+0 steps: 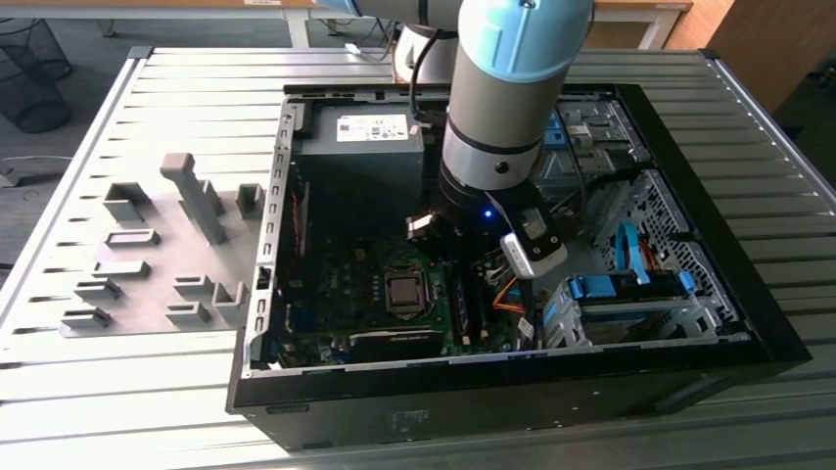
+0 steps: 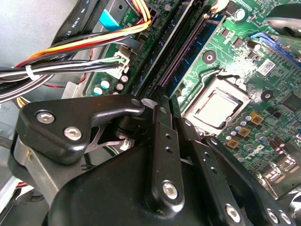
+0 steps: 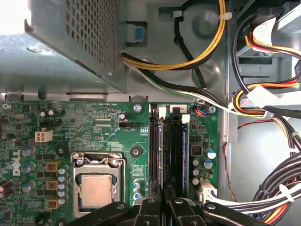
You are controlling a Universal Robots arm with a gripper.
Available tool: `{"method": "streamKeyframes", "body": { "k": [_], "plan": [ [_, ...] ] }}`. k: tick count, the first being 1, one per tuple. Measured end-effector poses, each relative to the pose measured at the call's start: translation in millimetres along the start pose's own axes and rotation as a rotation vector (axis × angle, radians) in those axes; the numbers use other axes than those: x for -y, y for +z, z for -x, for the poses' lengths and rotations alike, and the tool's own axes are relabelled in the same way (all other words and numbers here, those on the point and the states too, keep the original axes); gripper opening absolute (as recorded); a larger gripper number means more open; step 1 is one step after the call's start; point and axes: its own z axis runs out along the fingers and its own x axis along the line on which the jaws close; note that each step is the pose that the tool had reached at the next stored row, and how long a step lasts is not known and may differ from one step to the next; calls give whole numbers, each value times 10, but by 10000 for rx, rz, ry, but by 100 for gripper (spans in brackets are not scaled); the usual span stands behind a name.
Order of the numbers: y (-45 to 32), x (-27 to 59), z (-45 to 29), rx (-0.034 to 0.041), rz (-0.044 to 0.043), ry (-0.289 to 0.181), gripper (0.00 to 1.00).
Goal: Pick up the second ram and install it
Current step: 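Insert the second ram into the second slot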
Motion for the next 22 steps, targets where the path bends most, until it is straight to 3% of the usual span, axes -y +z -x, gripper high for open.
{"method": "streamKeyframes", "body": {
  "k": [22],
  "plan": [
    [21, 2, 26, 1, 0, 53, 14]
  ]
}}
